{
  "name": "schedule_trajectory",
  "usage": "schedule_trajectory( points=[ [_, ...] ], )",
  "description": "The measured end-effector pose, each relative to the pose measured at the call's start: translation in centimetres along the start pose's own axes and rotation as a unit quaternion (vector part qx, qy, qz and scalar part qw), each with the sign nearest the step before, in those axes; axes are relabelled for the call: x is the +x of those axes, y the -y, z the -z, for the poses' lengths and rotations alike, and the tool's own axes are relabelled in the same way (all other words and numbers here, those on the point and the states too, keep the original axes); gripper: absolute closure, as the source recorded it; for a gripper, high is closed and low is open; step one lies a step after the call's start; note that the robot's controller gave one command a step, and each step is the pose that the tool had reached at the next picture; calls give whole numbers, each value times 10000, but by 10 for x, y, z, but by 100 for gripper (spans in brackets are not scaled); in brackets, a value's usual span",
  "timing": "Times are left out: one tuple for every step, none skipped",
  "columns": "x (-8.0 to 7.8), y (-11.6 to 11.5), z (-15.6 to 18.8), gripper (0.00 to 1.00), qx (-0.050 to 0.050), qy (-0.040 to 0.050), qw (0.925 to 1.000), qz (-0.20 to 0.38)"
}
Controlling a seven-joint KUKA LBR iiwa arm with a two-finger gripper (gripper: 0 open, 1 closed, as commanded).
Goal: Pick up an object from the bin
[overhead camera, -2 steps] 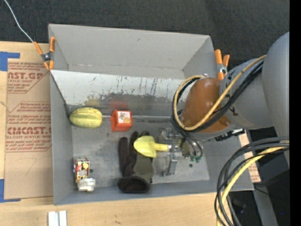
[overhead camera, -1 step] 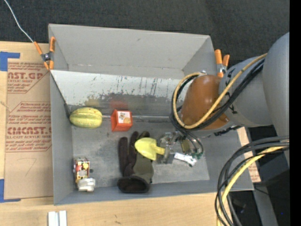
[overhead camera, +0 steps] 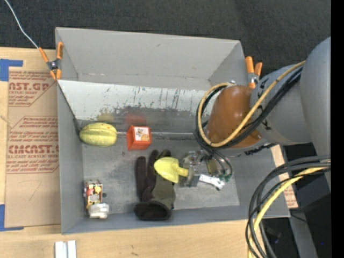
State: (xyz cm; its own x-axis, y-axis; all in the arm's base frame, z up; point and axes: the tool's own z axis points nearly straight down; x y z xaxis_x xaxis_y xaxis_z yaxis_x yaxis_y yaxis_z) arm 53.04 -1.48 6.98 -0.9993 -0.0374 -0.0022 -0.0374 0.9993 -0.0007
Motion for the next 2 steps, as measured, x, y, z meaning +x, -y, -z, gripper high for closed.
schedule_trajectory(
  points=[
    [1,0,2,100,-1,-7,10000,0],
    [0,0,7,100,0,-2,10000,-2]
  ],
)
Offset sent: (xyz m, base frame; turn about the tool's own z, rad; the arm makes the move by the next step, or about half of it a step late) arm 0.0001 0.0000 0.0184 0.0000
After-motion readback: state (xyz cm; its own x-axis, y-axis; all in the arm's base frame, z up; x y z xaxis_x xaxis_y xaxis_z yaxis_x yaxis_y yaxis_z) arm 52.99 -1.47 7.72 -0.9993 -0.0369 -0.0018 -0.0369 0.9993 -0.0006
